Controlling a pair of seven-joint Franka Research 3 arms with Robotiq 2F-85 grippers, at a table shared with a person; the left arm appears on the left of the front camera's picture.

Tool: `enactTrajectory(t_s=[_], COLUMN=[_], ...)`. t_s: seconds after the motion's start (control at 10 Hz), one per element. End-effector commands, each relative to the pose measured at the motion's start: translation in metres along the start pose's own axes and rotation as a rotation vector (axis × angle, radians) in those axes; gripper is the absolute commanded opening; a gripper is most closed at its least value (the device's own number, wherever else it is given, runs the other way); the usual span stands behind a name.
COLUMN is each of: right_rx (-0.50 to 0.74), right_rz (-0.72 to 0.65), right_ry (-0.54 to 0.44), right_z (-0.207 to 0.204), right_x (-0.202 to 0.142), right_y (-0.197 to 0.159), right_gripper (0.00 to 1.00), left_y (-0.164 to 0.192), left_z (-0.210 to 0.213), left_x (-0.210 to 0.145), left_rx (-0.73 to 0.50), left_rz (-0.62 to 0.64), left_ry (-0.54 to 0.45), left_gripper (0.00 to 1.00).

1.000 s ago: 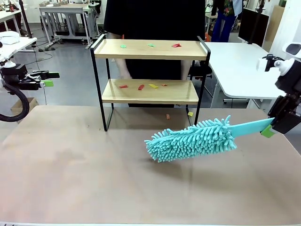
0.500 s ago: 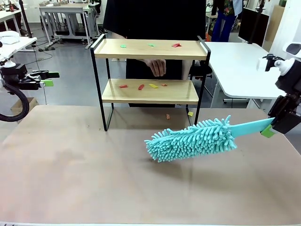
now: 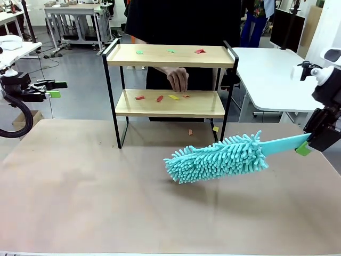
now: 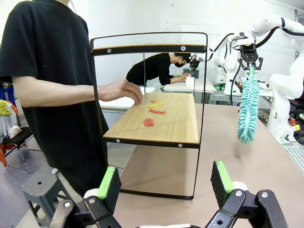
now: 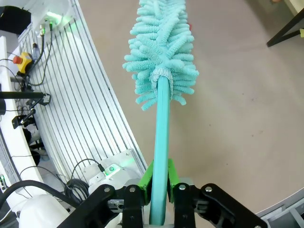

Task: Clean the shelf.
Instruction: Clean the specific section of the Shelf indicated by the human with the Duster.

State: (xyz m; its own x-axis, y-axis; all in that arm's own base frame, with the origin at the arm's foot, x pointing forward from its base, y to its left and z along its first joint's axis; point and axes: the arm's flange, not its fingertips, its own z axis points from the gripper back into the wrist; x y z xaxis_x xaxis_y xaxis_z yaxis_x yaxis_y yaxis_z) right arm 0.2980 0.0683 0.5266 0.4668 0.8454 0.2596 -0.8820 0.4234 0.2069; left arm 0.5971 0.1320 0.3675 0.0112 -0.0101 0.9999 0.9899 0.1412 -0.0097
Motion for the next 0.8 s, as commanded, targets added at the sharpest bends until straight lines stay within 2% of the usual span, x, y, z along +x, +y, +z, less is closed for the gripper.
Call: enactTrajectory(t_s=[0.0, 0.7], right_rx=[-0.007, -0.007], right_rz=[-0.008, -0.008], right_ry=[-0.003, -0.003], right_z=[0.0035, 0.0035], right_x=[0.0022, 0.0022], right_y=[-0.0017, -0.0017], right_gripper=[0.12, 0.12], left_y=[-0.002, -0.002], left_z=[-0.0004, -0.0004], left_x=[0.0019, 0.0019], left_rx=[-0.002, -0.002], left_rz=[-0.009, -0.009], left_ry=[0.001, 0.001], left_gripper=[1.0, 1.0])
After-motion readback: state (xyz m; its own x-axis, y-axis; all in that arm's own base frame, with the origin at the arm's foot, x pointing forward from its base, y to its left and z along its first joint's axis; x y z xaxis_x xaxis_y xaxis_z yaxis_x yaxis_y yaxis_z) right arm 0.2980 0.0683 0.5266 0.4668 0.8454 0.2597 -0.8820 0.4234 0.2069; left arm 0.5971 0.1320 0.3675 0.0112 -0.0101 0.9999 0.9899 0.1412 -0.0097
